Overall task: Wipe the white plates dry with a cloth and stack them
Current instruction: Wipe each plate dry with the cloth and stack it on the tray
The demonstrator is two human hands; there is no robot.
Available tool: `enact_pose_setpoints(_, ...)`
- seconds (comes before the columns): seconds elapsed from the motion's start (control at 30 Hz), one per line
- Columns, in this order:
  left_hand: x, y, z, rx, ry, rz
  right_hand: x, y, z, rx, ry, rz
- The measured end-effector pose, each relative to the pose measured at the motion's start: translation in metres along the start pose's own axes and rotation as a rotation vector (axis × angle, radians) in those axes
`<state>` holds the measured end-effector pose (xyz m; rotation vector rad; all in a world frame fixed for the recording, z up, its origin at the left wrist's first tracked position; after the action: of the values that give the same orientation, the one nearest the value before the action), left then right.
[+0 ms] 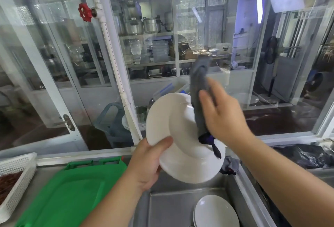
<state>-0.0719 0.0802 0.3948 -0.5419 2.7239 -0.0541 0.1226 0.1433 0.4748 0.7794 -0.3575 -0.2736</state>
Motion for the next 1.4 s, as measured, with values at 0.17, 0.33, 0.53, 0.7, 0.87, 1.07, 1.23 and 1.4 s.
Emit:
enact_pose_setpoints(0.17,-0.007,-0.01,0.001,-0.114,0.075,0.098,-0.036,-0.02,0.025,0.519,-0.217,0.357)
enact_pose_setpoints(0.33,-0.002,-0.01,0.0,-0.255,0.101,0.125,-0.042,-0.027,0.035,0.726,-0.128,0.427)
enact_pose_setpoints(0.53,0.0,-0.012,-0.001,-0.189,0.024,0.057,-0.051,-0.011,0.029,0.648,-0.115,0.402)
enact_pose_setpoints(0.7,0.001,-0.019,-0.002,-0.097,-0.04,0.045,-0.045,0.022,0.002,0.288,-0.163,0.198)
enact_pose_setpoints(0.87,0.0,-0.018,-0.006,-0.143,-0.011,0.061,-0.037,0.036,-0.037,-0.129,-0.237,0.181)
enact_pose_setpoints(1.07,-0.003,-0.011,-0.007,-0.185,0.07,0.067,-0.041,0.012,-0.01,0.086,-0.11,0.147)
enact_pose_setpoints(1.23,-0.008,-0.006,-0.006,-0.19,0.026,0.028,-0.054,-0.009,0.025,0.447,-0.07,0.381)
enact_pose_setpoints(1.4,-0.002,-0.006,-0.006,-0.19,-0.03,0.031,-0.055,0.01,0.025,0.405,-0.122,0.301)
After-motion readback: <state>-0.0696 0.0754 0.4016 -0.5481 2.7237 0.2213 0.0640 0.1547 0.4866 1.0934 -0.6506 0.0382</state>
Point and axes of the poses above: each hand's wrist, its own y-axis towards the middle knuckle, its own x-axis out of the back of the hand, z = x × y, the point moved 2 cm from there along y, towards the middle knuckle, and after that the axes turned 14 degrees about -z, right-handed, at the moved point
